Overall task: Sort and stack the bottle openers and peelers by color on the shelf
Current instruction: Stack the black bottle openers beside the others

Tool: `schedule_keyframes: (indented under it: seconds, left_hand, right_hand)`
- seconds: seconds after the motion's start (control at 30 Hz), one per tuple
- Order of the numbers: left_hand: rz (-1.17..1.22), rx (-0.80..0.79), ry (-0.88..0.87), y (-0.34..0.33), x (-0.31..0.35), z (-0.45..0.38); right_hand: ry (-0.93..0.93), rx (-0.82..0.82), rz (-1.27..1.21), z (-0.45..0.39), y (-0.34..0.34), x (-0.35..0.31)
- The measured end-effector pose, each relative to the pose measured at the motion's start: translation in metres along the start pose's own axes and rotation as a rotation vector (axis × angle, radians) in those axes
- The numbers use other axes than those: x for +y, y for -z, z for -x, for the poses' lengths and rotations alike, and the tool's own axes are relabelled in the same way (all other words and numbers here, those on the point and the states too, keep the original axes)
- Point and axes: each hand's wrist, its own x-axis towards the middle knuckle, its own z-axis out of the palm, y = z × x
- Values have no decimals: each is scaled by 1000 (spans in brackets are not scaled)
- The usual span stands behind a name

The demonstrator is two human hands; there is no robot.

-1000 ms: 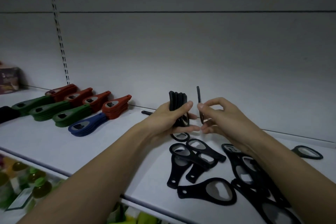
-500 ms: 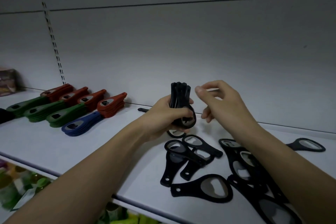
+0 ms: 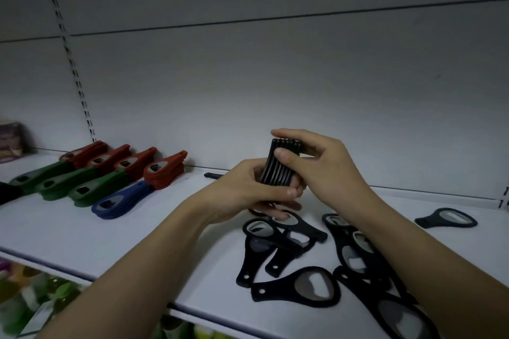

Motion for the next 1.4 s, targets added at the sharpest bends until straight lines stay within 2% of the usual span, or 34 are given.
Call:
schedule_keyframes:
  seconds: [0.2,0.3,0.37,0.53,0.6,0.67,0.73,0.8,0.87,0.93,1.1,1.4]
  left_hand:
    - [93,66,53,-5,15,23]
    - [165,49,62,11,27,51]
    - [130,72,51,26,36,74]
    - [-37,260,43,64,50,137]
    - [-77,346,71,87,49,167]
    - [-119,452,133,114,48,197]
    - [-202,565,224,143,45,224]
    - [-341,659,330,170,42,245]
    - [-479,717,448,194,39,257]
    - [-601,724,594,214,37,260]
    - [-741,678,850,242,31,250]
    - [-776,691,974,266,14,233]
  right_hand:
    - [-44,-72,-2,7,0,-17]
    - [-43,-140,-50,6,-18,-35]
    - [-37,-180,-80,5,-38,-49]
    - [-37,-270,-126,3,-111,-80]
    - [-97,-319,-202,4,-147,-85]
    - [-171,-334,-206,7,-186,-79]
    - [-170,-352,-50,12,-219,-65]
    - [-108,-481,102,21,-246,-52]
    - [31,-639,349,30,-262,-42]
    - [161,-685,555,33,-269,-37]
    - [105,-673,491,35,-265,-32]
    - [100,-643,414,33,-266,-27]
